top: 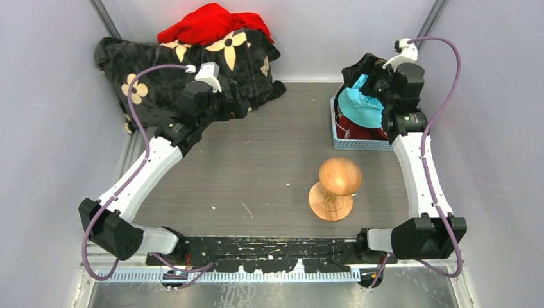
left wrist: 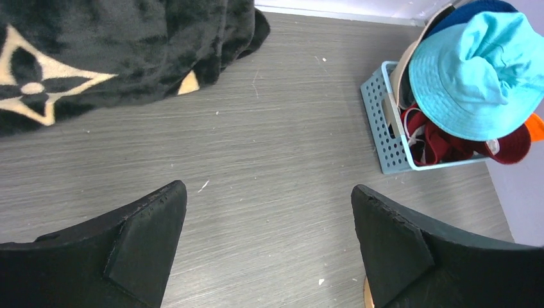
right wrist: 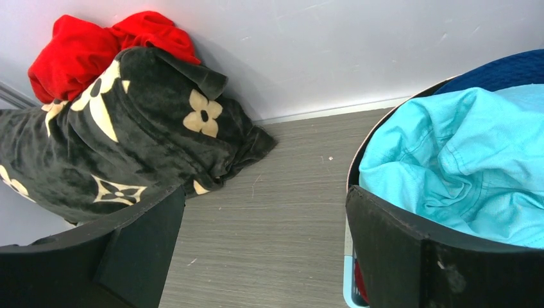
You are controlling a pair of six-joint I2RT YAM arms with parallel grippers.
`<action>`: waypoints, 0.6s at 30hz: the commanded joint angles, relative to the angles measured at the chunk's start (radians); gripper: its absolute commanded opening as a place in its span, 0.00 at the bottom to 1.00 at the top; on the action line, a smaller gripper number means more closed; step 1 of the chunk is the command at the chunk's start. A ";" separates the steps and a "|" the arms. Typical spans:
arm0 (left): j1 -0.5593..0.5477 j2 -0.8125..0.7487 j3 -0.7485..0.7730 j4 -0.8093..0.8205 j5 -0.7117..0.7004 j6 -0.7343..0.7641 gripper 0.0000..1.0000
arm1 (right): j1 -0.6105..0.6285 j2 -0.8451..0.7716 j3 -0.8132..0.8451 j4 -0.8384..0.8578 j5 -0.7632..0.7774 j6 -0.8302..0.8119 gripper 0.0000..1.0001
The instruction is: Stack the hats
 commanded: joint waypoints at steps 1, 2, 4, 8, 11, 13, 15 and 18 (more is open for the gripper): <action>-0.003 -0.019 0.019 0.054 0.102 0.097 1.00 | 0.000 -0.030 0.014 0.050 0.022 -0.011 1.00; -0.003 -0.020 0.018 0.055 0.114 0.102 1.00 | 0.000 -0.024 0.024 0.035 0.029 -0.022 1.00; -0.002 -0.023 0.021 0.061 0.124 0.099 1.00 | 0.001 -0.009 0.060 -0.006 0.045 -0.045 1.00; -0.003 -0.026 0.008 0.103 0.160 0.093 1.00 | 0.001 -0.002 0.091 -0.029 0.054 -0.058 1.00; -0.003 -0.019 0.010 0.100 0.160 0.085 0.98 | 0.001 -0.004 0.082 -0.029 0.058 -0.058 1.00; -0.003 -0.015 0.012 0.085 0.157 0.082 0.97 | 0.002 -0.003 0.074 -0.034 0.062 -0.057 1.00; -0.003 -0.012 0.016 0.077 0.167 0.082 0.96 | 0.006 0.006 0.093 -0.063 0.065 -0.060 1.00; -0.006 0.004 0.016 0.091 0.208 0.076 0.95 | 0.011 0.002 0.106 -0.112 0.090 -0.069 1.00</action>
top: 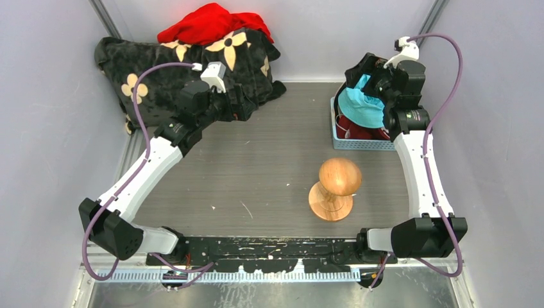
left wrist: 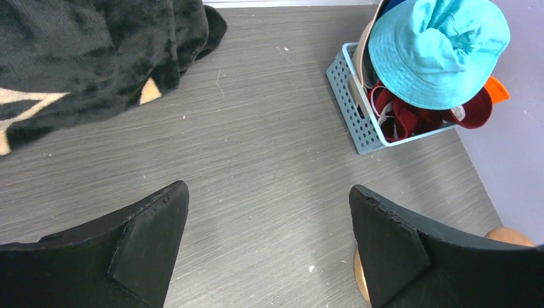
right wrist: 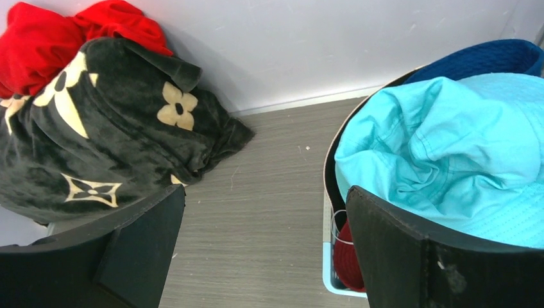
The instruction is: Stack the hats
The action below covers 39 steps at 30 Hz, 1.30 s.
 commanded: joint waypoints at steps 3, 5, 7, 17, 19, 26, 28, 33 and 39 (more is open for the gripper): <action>-0.025 0.035 0.022 0.066 0.113 0.002 0.94 | 0.008 -0.032 0.044 -0.038 0.067 -0.032 1.00; -0.053 0.056 0.024 0.070 0.146 0.007 0.94 | 0.008 -0.040 0.037 -0.042 0.082 -0.035 1.00; -0.090 0.077 0.021 0.072 0.173 0.017 0.94 | 0.008 -0.043 0.037 -0.047 0.086 -0.035 1.00; -0.276 0.036 -0.120 0.082 0.152 0.090 0.94 | 0.008 -0.045 0.038 -0.066 0.091 -0.044 1.00; -0.313 0.009 -0.172 0.121 0.158 0.091 0.94 | 0.008 -0.052 0.033 -0.073 0.091 -0.046 1.00; -0.521 -0.040 -0.351 0.260 0.024 0.141 0.94 | 0.008 -0.085 0.023 -0.086 0.095 -0.045 1.00; -0.589 -0.037 -0.405 0.326 -0.075 0.168 0.94 | 0.008 -0.090 0.022 -0.083 0.092 -0.042 1.00; -0.727 0.008 -0.518 0.583 -0.306 0.244 0.94 | 0.008 -0.087 0.020 -0.068 0.071 -0.033 1.00; -0.802 0.143 -0.600 0.983 -0.452 0.329 0.99 | 0.008 -0.062 0.030 -0.041 0.073 -0.033 1.00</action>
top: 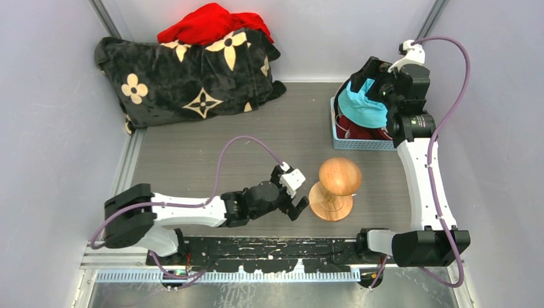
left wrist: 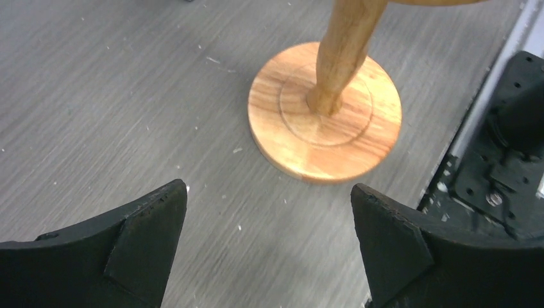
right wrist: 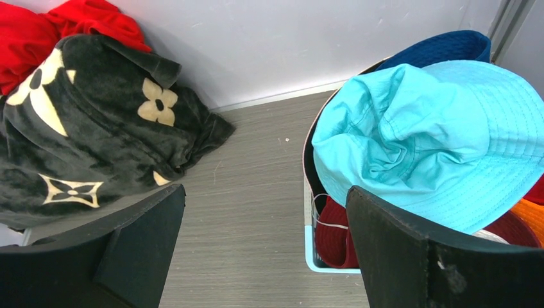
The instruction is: Stack the hats
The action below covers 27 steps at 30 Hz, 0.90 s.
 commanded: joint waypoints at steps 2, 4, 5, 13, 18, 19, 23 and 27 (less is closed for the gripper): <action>-0.046 0.153 0.000 0.492 -0.202 0.120 1.00 | 0.004 0.019 0.041 0.065 0.001 -0.005 1.00; -0.066 0.233 0.020 0.608 -0.230 0.159 1.00 | 0.000 0.032 0.055 0.059 0.006 -0.007 1.00; -0.076 0.272 0.028 0.697 -0.246 0.181 1.00 | -0.004 0.036 0.059 0.057 0.006 -0.007 1.00; -0.158 0.527 0.079 1.134 -0.365 0.375 0.99 | -0.074 0.052 0.070 0.054 -0.031 0.001 1.00; -0.164 0.557 0.097 1.135 -0.350 0.349 1.00 | -0.103 0.057 0.061 0.064 -0.057 0.012 1.00; -0.164 0.569 0.108 1.137 -0.350 0.349 1.00 | -0.104 0.058 0.060 0.070 -0.063 0.015 1.00; -0.164 0.620 0.166 1.137 -0.358 0.358 0.99 | -0.108 0.063 0.057 0.082 -0.071 0.024 1.00; -0.161 0.670 0.221 1.137 -0.366 0.364 0.99 | -0.112 0.068 0.063 0.082 -0.075 0.021 1.00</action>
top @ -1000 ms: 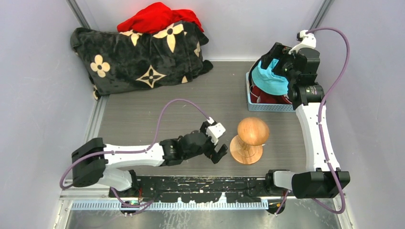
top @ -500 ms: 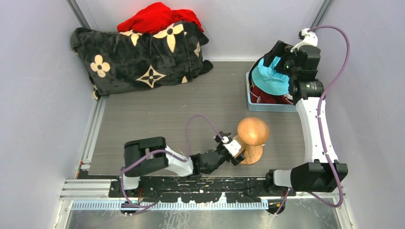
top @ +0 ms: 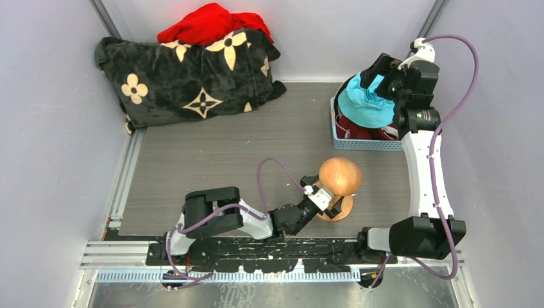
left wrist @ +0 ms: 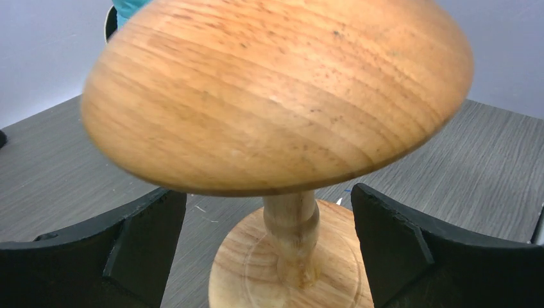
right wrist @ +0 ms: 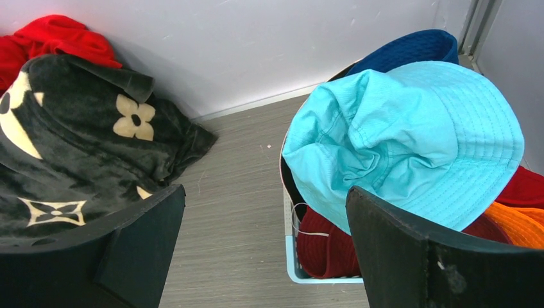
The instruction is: Stack the hats
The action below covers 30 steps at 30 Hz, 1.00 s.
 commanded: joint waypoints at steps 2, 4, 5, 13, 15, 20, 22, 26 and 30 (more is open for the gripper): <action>0.012 0.056 0.077 0.092 -0.039 0.027 1.00 | -0.007 0.006 0.046 0.059 -0.022 0.009 1.00; 0.025 0.067 0.084 0.092 -0.045 0.027 0.99 | -0.009 0.009 0.053 0.059 -0.022 0.007 1.00; 0.035 0.071 0.085 0.092 -0.052 0.026 0.99 | -0.010 0.012 0.056 0.058 -0.022 0.006 1.00; 0.137 0.072 0.069 0.092 -0.079 0.009 1.00 | -0.011 0.029 0.063 0.067 -0.022 0.006 1.00; 0.164 0.070 0.063 0.092 -0.070 0.007 1.00 | -0.013 0.035 0.065 0.069 -0.021 0.006 1.00; 0.234 0.066 0.050 0.092 -0.065 0.000 1.00 | -0.012 0.048 0.062 0.081 -0.020 0.007 1.00; 0.263 0.063 0.043 0.093 -0.066 -0.001 0.99 | -0.012 0.054 0.062 0.083 -0.021 0.009 1.00; 0.327 0.061 0.026 0.092 -0.060 -0.005 0.99 | -0.013 0.067 0.065 0.088 -0.022 0.006 1.00; 0.393 0.051 0.005 0.092 -0.054 -0.016 0.99 | -0.012 0.076 0.063 0.098 -0.032 0.008 1.00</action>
